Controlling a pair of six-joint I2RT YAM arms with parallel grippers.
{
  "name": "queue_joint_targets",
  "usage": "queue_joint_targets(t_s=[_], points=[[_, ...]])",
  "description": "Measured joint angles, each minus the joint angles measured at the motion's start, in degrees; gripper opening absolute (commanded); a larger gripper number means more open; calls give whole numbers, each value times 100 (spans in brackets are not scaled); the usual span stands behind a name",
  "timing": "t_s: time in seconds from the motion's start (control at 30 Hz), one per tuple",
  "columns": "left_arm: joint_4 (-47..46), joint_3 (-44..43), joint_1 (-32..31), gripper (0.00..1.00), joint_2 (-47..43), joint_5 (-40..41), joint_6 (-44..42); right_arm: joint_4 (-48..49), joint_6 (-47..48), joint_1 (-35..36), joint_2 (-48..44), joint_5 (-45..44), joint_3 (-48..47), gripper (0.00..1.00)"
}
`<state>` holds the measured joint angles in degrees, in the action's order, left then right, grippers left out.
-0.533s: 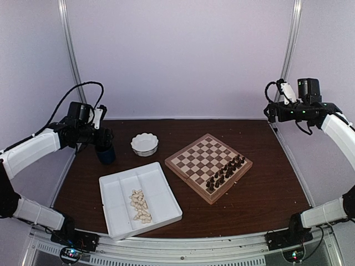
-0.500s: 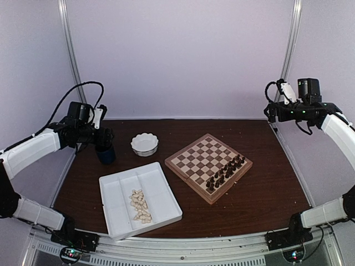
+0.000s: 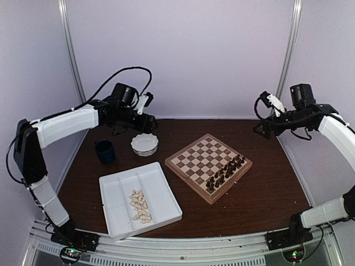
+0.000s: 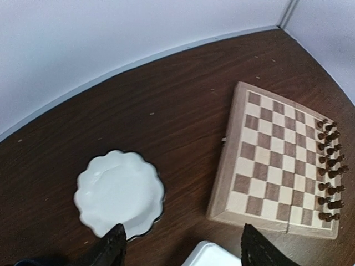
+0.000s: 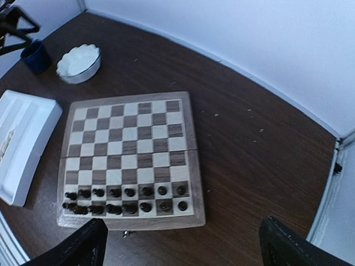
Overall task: Set up the chess pieces on the board
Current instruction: Adjust the chessboard at the center of the board.
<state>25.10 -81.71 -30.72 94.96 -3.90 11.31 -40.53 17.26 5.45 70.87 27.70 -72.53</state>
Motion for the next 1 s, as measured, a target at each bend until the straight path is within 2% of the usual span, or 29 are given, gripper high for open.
queue_joint_targets(t_s=[0.07,0.13,0.23,0.3,0.4,0.6,0.9,1.0], points=[[87,-522,-385,71,551,-90,153,-269,365,302,11,72,94,97],[208,-946,-662,78,1049,-155,313,-479,713,695,9,72,227,96],[446,-1740,-1032,81,1961,-212,610,-737,1215,1379,-31,-42,601,96],[562,-2238,-1196,86,2588,-256,868,-896,1510,1792,-87,-144,883,95],[844,-2817,-1287,86,3368,-286,1224,-1154,1843,2118,-142,-262,1200,94],[1322,-3799,-1239,87,4363,-177,1665,-1325,2033,2194,-304,-302,1486,94],[1508,-4260,-1178,88,4651,-118,1906,-1329,1952,2175,-597,-549,1696,95],[1543,-4256,-1147,87,4671,-210,1928,-1187,1775,1910,-673,-793,1788,91]])
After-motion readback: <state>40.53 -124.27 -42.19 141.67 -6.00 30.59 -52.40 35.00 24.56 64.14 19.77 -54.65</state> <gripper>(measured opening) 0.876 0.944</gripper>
